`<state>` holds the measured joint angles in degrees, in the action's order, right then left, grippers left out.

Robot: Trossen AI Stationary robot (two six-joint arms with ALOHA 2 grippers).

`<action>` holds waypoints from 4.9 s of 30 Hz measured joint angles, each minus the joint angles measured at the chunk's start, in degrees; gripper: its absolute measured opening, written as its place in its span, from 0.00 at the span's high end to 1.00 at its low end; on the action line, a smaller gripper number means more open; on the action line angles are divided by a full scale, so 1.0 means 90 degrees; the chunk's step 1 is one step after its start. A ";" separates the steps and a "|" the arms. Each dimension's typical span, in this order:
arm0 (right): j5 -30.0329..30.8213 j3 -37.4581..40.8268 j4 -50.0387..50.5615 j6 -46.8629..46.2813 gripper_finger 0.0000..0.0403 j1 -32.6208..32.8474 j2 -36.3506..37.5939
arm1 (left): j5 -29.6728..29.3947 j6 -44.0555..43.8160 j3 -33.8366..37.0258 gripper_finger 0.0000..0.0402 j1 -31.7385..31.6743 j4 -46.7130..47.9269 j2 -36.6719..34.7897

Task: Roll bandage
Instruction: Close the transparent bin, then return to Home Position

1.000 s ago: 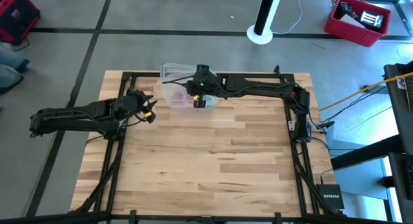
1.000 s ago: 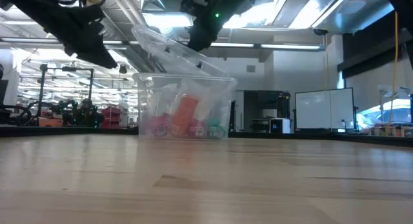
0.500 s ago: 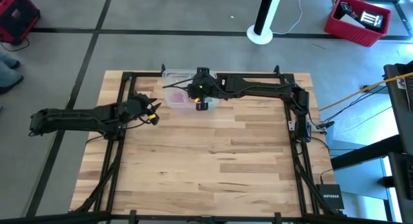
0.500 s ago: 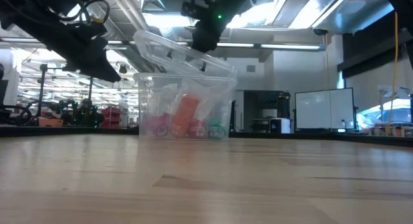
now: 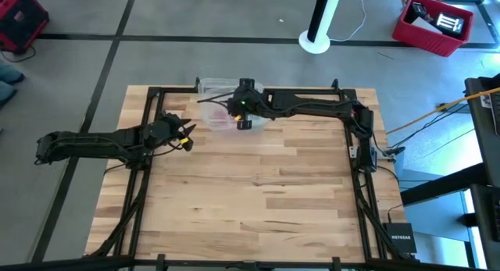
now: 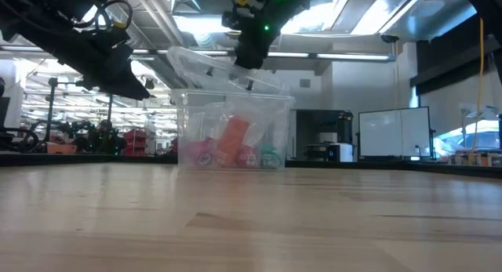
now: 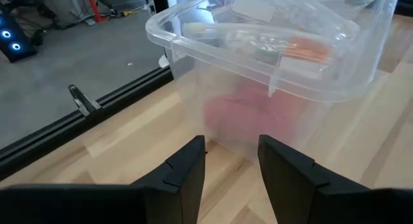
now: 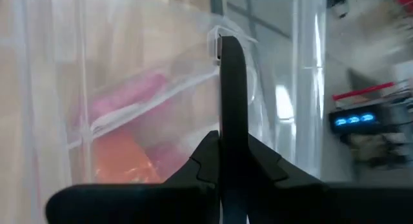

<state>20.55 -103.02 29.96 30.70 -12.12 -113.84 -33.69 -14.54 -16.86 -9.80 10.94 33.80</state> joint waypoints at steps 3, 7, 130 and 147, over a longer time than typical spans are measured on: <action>0.0438 -0.0217 0.0108 0.0310 0.91 0.0119 0.0025 | 0.0002 0.0027 0.0002 0.66 0.0002 0.0000 -0.0002; 0.0624 -0.0328 0.0517 0.0308 0.91 0.0088 0.0036 | 0.0002 0.0106 0.0002 0.66 0.0003 0.0053 0.0000; -0.2541 1.0720 -0.4179 -0.5020 0.99 -0.0155 1.1821 | 0.2554 0.0484 0.1370 1.00 0.0757 -0.0940 -0.3738; -0.2232 1.1377 -0.3678 -0.5101 0.99 -0.0155 1.2637 | 0.2794 0.0676 0.1811 1.00 0.0769 -0.1435 -0.3730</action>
<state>0.46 -0.62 -3.14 -15.21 -13.52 -0.11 -8.54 -8.45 -0.56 -2.87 -1.98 0.23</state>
